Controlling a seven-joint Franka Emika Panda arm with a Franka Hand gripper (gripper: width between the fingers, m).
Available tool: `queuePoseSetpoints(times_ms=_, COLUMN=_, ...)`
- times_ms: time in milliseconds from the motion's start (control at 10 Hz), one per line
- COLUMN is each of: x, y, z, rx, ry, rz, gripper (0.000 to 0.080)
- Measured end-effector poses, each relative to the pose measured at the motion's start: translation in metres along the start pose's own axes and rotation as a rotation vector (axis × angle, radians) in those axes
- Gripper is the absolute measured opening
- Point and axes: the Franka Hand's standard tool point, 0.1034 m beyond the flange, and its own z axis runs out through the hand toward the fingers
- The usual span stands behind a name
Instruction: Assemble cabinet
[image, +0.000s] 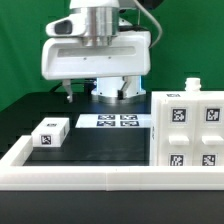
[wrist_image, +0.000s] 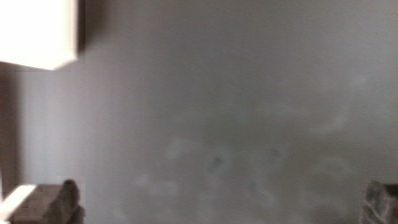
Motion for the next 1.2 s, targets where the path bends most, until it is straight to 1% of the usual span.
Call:
queuePoseSetpoints(times_ms=100, x=-0.01, y=0.014, z=0.008, rx=0.003, ry=-0.021, rz=-0.001, gripper=0.0796)
queuePoseSetpoints(times_ms=200, x=-0.02, y=0.032, z=0.015, rx=0.006, ry=-0.041, rz=-0.01, gripper=0.0796)
queuePoseSetpoints(times_ms=300, x=-0.027, y=0.052, z=0.019, rx=0.003, ry=-0.05, rz=0.008, gripper=0.0796)
queuePoseSetpoints(times_ms=400, x=-0.028, y=0.063, z=0.02, rx=-0.008, ry=-0.041, rz=0.025, gripper=0.0796)
queuePoseSetpoints(times_ms=600, x=-0.026, y=0.059, z=0.02, rx=-0.007, ry=-0.041, rz=0.016, gripper=0.0796)
queuePoseSetpoints(times_ms=1100, x=-0.027, y=0.059, z=0.021, rx=-0.008, ry=-0.042, rz=0.017, gripper=0.0796)
queuePoseSetpoints(times_ms=1200, x=-0.035, y=0.066, z=0.028, rx=-0.025, ry=-0.029, rz=0.03, gripper=0.0796)
